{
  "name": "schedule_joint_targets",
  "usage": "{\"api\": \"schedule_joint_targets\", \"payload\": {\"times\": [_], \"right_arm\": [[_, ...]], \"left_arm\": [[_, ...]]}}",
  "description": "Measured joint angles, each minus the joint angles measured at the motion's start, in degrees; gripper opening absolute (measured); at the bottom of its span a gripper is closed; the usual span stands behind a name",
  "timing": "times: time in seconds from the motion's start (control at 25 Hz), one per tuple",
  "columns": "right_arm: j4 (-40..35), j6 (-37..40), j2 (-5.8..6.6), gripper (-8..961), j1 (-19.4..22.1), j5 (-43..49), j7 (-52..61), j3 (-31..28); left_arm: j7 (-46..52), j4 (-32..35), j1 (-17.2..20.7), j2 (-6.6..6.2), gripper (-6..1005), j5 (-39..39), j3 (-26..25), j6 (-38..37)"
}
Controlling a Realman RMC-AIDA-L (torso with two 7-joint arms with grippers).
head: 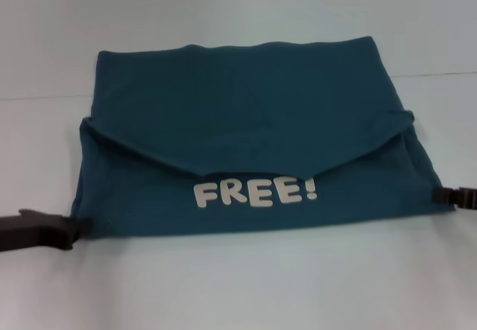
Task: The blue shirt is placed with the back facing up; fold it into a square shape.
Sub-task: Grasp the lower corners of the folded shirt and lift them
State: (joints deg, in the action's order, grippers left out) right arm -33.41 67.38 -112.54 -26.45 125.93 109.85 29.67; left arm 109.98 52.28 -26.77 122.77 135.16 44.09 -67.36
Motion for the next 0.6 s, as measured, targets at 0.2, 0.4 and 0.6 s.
{"api": "schedule_joint_targets", "payload": {"times": [0.2, 0.4, 0.6], "right_arm": [[-1.35, 7.02, 0.5, 10, 3.0, -0.06, -4.12, -1.97], [-4.04, 15.39, 0.51, 9, 6.82, -0.07, -8.17, -5.86], [-5.55, 20.81, 0.24, 9, 10.58, 0.18, -10.69, -7.3]], "left_arm": [[0.11, 2.36, 2.03, 0.14, 40, -0.05, -1.95, -8.25], [-0.14, 5.19, 3.84, 0.28, 40, -0.47, -6.86, -18.37], [-1.11, 5.85, 5.37, 0.28, 40, -0.43, -10.5, -26.01]]}}
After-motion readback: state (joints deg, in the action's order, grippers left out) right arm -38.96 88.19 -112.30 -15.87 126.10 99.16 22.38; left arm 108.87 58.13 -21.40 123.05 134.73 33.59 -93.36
